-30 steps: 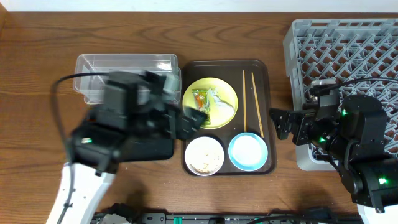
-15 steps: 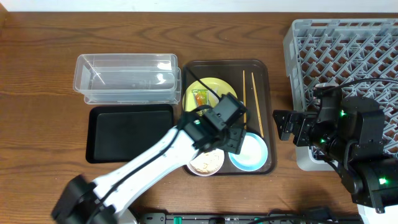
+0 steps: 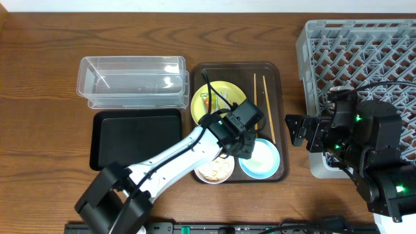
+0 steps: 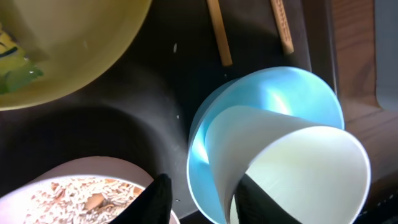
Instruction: Sort waste into correct bins and load items into the dishwasher rack
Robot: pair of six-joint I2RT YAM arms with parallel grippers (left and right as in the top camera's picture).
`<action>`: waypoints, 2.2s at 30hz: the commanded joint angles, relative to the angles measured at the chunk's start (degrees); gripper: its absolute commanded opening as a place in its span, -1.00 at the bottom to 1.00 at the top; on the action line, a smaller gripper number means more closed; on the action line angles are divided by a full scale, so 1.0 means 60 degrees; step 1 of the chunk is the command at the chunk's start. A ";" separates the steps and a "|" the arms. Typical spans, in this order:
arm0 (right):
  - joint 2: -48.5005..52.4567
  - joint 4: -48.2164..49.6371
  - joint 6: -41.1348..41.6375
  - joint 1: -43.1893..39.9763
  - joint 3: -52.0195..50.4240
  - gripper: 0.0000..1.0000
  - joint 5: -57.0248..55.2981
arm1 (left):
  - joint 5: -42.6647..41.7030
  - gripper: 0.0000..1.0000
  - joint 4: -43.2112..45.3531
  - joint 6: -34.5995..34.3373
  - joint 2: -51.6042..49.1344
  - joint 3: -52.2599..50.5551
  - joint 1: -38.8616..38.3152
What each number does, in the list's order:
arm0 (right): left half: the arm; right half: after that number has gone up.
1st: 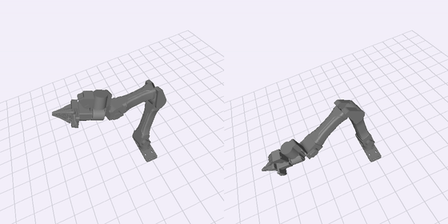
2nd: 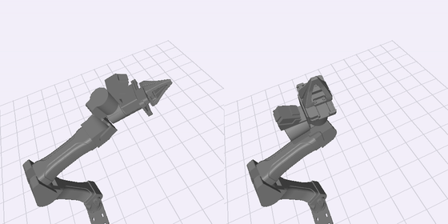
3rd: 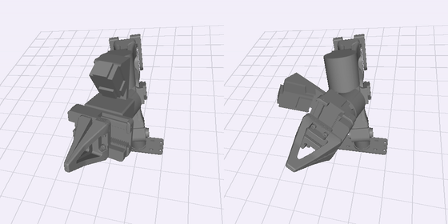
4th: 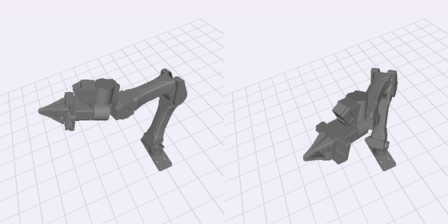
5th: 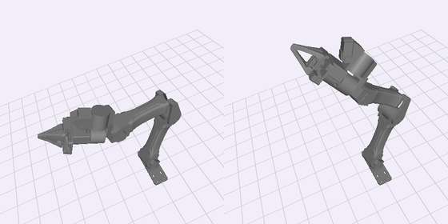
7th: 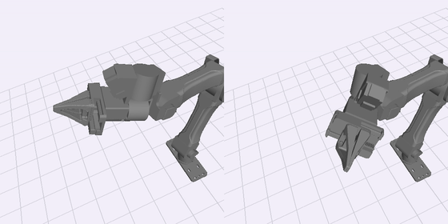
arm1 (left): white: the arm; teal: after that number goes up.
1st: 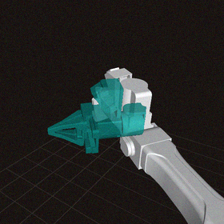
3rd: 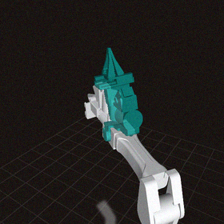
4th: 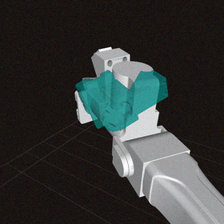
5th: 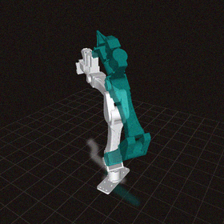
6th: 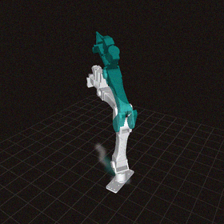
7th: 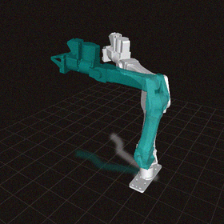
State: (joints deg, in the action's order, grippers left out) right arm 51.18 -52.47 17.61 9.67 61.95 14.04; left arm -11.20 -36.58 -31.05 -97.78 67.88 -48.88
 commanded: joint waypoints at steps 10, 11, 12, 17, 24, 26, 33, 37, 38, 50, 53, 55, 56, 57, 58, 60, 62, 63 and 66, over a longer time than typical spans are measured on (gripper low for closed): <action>0.0018 0.0033 0.0131 0.0124 0.0160 0.91 -0.0095 | -0.0561 -0.88 -0.0004 0.0044 -0.0073 0.0146 -0.0193; 0.0018 0.0033 0.0131 0.0124 0.0160 0.91 -0.0095 | -0.0627 -0.88 -0.0015 0.0058 -0.0022 0.0146 -0.0160; 0.0018 0.0029 0.0131 0.0124 0.0160 0.90 -0.0091 | -0.0652 -0.87 -0.0040 0.0058 0.0040 0.0146 -0.0109; 0.0015 0.0029 0.0131 0.0124 0.0160 0.90 -0.0091 | -0.1716 -0.87 -0.0029 0.0361 0.0692 0.0149 0.0510; 0.0018 0.0066 0.0120 0.0124 0.0160 0.97 -0.0036 | -0.5559 -0.88 -0.0029 0.1494 0.2208 0.0149 0.2849; 0.0018 0.0189 -0.0091 0.0127 0.0160 0.95 0.0397 | -0.7286 -0.88 -0.0025 0.2029 0.2557 0.0149 0.3770; 0.0313 0.1916 -0.2218 0.0186 0.0160 0.85 0.5996 | -1.2302 -0.88 -0.0033 0.3173 0.2900 0.0146 0.6175; 0.0769 0.3085 -0.2237 0.0481 0.0160 0.81 0.7759 | -1.3001 -0.88 -0.0029 0.3177 0.2892 0.0146 0.6495; 0.0892 0.3297 -0.2226 0.0605 0.0160 0.80 0.7923 | -1.3103 -0.87 -0.0029 0.3173 0.2892 0.0146 0.6492; 0.1778 0.4167 -0.1902 0.1774 0.0160 0.49 0.7384 | -1.3151 -0.88 -0.0036 0.3166 0.2896 0.0146 0.6492; 0.1774 0.4401 -0.1792 0.1778 0.0160 0.29 0.7424 | -1.3147 -0.88 -0.0033 0.3166 0.2896 0.0146 0.6492; 0.1767 0.4393 -0.1792 0.1778 0.0160 0.10 0.7424 | -1.3147 -0.88 -0.0033 0.3166 0.2896 0.0146 0.6492; 0.1767 0.4379 -0.1789 0.1778 0.0160 0.06 0.7424 | -1.3147 -0.87 -0.0033 0.3166 0.2896 0.0146 0.6492; 0.1767 0.4342 -0.1789 0.1778 0.0160 0.05 0.7420 | -1.3147 -0.88 -0.0033 0.3169 0.2896 0.0146 0.6492; 0.1763 0.4328 -0.1789 0.1778 0.0160 0.01 0.7420 | -1.3147 -0.88 -0.0033 0.3166 0.2896 0.0146 0.6492; 0.1767 0.4317 -0.1796 0.1774 0.0160 -0.07 0.7413 | -1.3147 -0.87 -0.0033 0.3166 0.2896 0.0146 0.6492; 0.1763 0.4317 -0.1800 0.1767 0.0160 -0.11 0.7402 | -1.3147 -0.84 -0.0033 0.3166 0.2896 0.0146 0.6492; 0.1756 0.4317 -0.1800 0.1756 0.0160 -0.13 0.7373 | -1.3143 -0.66 -0.0033 0.3166 0.2896 0.0146 0.6492; 0.1647 0.4277 -0.1690 0.1581 0.0160 -0.16 0.7107 | -1.3125 0.01 -0.0033 0.3169 0.2896 0.0146 0.6492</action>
State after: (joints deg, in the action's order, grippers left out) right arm 61.98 -26.72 6.98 19.64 62.11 57.80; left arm -88.64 -36.82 -12.73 -80.79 67.90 -9.98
